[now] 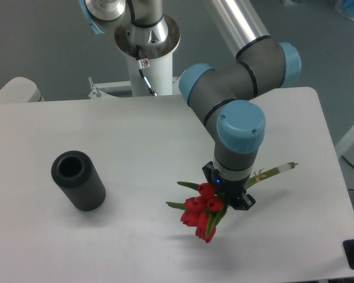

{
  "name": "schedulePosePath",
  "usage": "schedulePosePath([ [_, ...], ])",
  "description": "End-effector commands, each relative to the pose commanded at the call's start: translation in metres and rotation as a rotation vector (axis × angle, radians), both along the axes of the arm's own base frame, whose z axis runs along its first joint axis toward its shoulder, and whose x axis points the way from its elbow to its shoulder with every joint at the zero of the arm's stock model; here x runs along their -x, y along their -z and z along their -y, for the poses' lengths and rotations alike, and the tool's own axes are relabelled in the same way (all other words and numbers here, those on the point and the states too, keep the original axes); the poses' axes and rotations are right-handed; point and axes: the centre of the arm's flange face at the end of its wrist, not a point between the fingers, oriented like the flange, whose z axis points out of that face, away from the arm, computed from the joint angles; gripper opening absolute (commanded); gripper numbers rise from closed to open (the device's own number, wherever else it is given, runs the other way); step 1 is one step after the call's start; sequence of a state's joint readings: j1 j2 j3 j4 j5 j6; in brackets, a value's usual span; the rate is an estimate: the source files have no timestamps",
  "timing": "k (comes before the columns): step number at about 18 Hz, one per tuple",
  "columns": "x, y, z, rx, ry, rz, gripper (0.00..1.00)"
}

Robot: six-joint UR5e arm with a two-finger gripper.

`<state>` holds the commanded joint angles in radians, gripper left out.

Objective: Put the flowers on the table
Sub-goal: 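Carry the red tulips in the gripper toward the black vase, lowering them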

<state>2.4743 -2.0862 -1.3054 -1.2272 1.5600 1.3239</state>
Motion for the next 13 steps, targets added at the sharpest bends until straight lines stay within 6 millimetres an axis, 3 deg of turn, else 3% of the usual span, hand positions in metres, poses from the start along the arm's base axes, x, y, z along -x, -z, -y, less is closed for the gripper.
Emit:
schedulePosePath([
  [3,-0.001,-0.001,0.001,0.004,-0.005,0.003,0.18],
  [9,-0.011,0.018,0.005,0.027,-0.095,0.042,0.18],
  [13,-0.036,0.031,-0.007,0.044,-0.139,0.067,0.19],
])
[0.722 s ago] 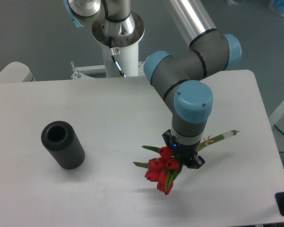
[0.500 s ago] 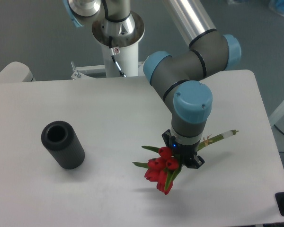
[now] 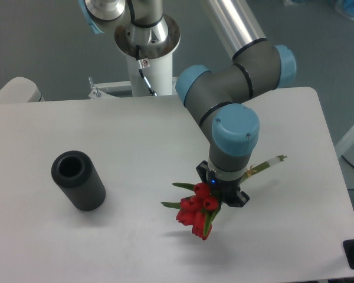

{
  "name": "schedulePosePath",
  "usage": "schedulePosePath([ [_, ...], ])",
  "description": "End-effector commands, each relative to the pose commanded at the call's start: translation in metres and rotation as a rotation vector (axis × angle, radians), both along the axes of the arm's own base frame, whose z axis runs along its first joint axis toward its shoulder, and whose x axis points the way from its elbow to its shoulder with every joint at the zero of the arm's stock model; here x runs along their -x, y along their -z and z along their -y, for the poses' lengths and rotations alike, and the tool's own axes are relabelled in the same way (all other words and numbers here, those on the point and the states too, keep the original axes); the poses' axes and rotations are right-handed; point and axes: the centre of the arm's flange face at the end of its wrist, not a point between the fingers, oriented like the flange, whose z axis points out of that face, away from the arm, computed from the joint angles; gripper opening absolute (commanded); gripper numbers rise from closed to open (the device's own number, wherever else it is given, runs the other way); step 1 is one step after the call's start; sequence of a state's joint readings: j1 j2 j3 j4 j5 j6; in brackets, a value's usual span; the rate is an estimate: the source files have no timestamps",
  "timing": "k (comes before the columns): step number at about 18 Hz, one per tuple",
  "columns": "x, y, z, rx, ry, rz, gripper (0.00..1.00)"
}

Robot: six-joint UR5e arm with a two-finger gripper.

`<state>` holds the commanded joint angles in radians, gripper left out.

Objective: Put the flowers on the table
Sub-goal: 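Carry the red tulips in the gripper toward the black vase, lowering them, then lower the tulips onto the table beside the vase and open the gripper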

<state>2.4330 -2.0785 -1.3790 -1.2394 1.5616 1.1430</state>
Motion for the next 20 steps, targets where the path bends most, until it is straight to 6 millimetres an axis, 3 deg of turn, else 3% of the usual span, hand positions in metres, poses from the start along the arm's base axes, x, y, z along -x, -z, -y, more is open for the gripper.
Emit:
schedulePosePath([
  [5,-0.022,0.014,0.002,0.017,-0.077,0.036,0.18],
  [7,-0.04,0.016,-0.012,0.02,-0.138,0.037,0.18],
  [9,-0.044,0.026,-0.016,0.033,-0.186,0.047,0.18],
  [16,-0.071,0.061,0.002,0.097,-0.196,0.105,0.19],
  [19,-0.078,0.062,0.004,0.099,-0.191,0.11,0.28],
  [20,-0.078,0.062,0.004,0.096,-0.191,0.113,0.38],
])
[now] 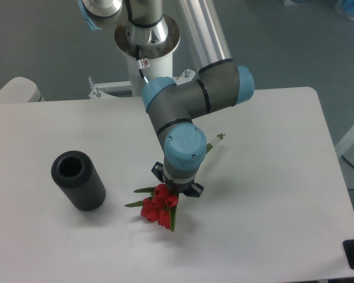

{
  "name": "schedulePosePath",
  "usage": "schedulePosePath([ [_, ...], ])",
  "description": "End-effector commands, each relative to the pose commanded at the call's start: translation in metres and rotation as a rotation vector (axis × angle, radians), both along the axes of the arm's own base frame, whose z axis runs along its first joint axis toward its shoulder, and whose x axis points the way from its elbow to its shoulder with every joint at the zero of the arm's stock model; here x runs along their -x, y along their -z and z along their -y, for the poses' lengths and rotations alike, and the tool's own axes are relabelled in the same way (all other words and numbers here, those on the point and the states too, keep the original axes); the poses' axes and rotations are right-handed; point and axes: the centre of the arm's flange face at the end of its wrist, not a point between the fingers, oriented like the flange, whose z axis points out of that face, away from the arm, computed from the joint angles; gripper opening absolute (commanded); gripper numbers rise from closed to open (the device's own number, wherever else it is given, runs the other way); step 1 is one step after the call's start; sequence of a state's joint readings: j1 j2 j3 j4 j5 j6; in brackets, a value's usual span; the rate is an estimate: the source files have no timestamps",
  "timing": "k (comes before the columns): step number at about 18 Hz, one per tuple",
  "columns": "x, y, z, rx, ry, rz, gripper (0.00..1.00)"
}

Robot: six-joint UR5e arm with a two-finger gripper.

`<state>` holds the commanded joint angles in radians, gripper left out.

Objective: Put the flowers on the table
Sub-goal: 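Lower the tulips onto the table beside the vase and open the gripper, then lift the open gripper up away from the tulips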

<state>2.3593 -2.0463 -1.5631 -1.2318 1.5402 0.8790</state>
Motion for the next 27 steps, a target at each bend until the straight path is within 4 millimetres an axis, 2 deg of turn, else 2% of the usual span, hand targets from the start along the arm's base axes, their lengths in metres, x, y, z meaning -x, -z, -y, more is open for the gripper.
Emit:
schedulePosePath([
  [2,-0.001,0.001,0.0,-0.006,0.001,0.005,0.72],
  [3,-0.006,0.001,-0.003,-0.006,0.01,0.003,0.94],
  [4,-0.012,0.001,-0.007,-0.005,0.021,0.001,1.0],
  [6,-0.014,0.0,-0.01,-0.007,0.026,-0.004,1.0],
  [11,-0.002,-0.009,-0.01,-0.022,0.029,-0.024,1.0],
  [18,0.052,-0.04,0.001,-0.081,0.097,-0.059,1.0],
  [20,0.062,-0.047,0.001,-0.1,0.159,-0.07,1.0],
  [23,0.087,-0.053,0.012,-0.112,0.218,-0.082,1.0],
  [25,0.102,-0.053,0.013,-0.119,0.241,-0.089,1.0],
  [27,0.12,-0.062,0.012,-0.132,0.264,-0.113,1.0],
])
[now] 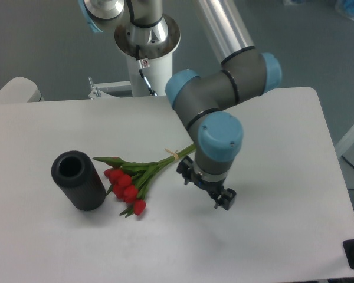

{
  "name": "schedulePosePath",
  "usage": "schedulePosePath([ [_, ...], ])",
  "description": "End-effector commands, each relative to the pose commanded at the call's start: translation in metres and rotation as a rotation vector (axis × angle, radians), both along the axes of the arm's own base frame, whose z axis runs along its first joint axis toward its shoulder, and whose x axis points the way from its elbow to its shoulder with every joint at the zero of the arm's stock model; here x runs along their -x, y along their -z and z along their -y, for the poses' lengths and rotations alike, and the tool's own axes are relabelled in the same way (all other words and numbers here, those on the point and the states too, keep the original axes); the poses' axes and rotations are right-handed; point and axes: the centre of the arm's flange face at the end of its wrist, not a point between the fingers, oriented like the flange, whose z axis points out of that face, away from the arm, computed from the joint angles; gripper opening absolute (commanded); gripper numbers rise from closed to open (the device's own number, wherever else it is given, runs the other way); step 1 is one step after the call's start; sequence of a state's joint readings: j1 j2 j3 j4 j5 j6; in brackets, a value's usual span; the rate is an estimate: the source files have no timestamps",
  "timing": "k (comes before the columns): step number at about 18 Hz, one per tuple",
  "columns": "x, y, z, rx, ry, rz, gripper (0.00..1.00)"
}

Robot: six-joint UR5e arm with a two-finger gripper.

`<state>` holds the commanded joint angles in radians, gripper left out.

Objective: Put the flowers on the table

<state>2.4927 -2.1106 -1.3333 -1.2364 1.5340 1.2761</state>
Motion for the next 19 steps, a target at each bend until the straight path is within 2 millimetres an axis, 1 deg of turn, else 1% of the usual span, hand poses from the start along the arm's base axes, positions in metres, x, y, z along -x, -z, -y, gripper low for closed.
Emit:
schedulePosePath([
  [1,0.006,-0.006,-0.002,-0.008,0.012,-0.014,1.0],
  [4,0.017,-0.011,-0.003,-0.018,0.064,-0.032,1.0],
  [6,0.02,-0.012,-0.001,-0.014,0.101,-0.039,1.0],
  [10,0.034,-0.011,0.012,-0.008,0.185,-0.045,1.0],
  [19,0.034,-0.008,0.014,-0.005,0.19,-0.04,1.0],
])
